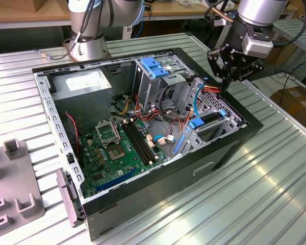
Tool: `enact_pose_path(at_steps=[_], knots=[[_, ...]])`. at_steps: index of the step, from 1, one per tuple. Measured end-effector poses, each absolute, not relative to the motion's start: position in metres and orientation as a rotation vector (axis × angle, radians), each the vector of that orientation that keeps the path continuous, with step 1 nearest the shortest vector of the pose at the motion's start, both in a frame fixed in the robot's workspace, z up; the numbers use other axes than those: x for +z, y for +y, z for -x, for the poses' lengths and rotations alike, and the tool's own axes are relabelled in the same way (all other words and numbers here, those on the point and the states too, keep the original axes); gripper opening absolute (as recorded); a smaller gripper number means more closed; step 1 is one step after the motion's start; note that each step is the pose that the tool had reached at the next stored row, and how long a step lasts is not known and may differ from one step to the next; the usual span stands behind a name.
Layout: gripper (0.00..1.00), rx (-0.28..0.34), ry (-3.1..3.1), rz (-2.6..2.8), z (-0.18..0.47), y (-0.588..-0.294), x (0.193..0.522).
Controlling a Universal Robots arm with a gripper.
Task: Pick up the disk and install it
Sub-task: 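Insert the first disk wire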
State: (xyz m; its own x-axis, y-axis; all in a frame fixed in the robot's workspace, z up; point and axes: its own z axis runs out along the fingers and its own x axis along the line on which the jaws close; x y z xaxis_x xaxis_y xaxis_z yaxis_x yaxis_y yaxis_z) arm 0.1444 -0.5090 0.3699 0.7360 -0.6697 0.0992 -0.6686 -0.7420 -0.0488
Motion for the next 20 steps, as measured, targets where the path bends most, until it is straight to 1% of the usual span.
enact_pose_path(at_steps=[20], knots=[[0.16, -0.183, 1.627, 2.708, -0.1443, -0.5089, 0.3685]])
